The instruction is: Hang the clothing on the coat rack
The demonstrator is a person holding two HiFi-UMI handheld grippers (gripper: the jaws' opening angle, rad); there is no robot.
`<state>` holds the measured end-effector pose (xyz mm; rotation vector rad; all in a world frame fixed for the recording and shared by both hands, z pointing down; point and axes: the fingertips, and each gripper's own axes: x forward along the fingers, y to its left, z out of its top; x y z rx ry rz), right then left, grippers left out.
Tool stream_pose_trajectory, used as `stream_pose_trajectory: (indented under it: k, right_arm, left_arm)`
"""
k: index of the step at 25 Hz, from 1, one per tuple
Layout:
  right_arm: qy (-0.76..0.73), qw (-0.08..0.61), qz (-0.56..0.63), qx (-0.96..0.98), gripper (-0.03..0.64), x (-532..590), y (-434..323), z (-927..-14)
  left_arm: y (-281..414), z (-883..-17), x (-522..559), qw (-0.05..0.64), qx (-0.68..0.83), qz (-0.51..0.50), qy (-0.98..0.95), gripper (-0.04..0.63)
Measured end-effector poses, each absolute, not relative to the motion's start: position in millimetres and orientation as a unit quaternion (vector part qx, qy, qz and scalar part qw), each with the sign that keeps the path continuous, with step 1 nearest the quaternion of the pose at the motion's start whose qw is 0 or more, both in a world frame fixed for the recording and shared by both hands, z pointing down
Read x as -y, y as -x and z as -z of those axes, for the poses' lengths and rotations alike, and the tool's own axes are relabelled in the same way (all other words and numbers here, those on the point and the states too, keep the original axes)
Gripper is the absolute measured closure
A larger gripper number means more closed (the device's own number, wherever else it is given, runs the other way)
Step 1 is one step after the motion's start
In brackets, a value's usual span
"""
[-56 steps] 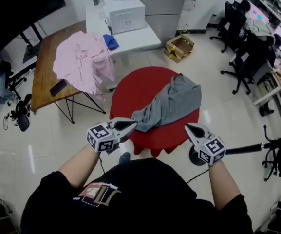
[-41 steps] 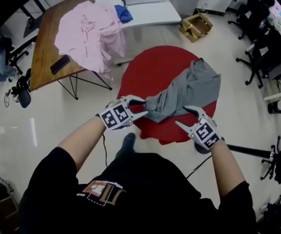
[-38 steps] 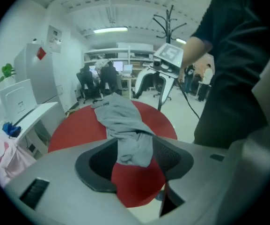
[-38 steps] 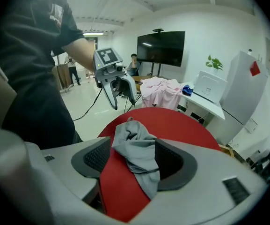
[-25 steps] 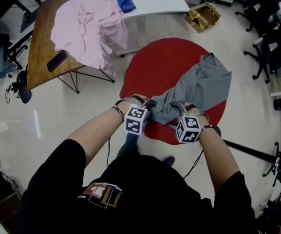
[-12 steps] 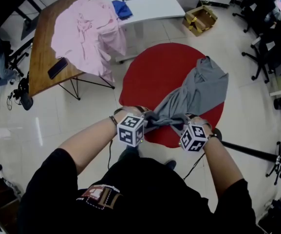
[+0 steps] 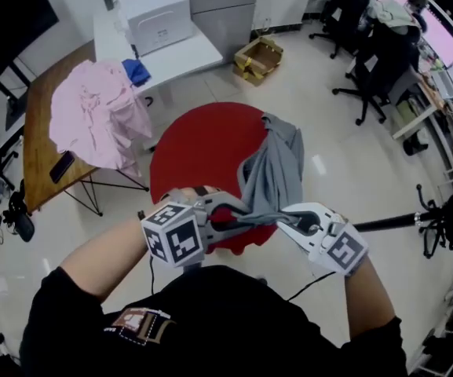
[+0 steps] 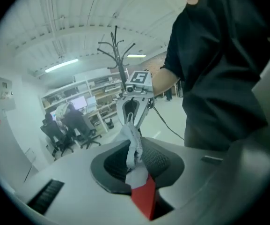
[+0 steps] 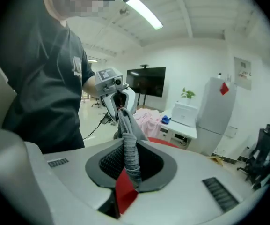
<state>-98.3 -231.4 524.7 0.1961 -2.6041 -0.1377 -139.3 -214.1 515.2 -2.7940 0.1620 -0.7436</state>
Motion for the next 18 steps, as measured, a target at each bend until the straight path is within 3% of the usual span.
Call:
stream_pose_trajectory:
  k: [7, 14, 18]
  right_arm:
    - [-0.189, 0.087, 0.070, 0.976, 0.571, 217, 9, -389]
    - [-0.279, 0.001, 0.112, 0.954, 0.572, 172, -107, -285]
    - [-0.330, -0.014, 0.129, 0.935, 0.572, 149, -154, -248]
  left_arm:
    - [52, -408, 206, 0.188, 0.006, 0.177, 0.966, 0.545]
    - [-57, -305, 183, 0.223, 0.062, 0.101, 0.968, 0.546]
    - [-104, -267, 168, 0.239, 0.094, 0.078, 0.963, 0.548]
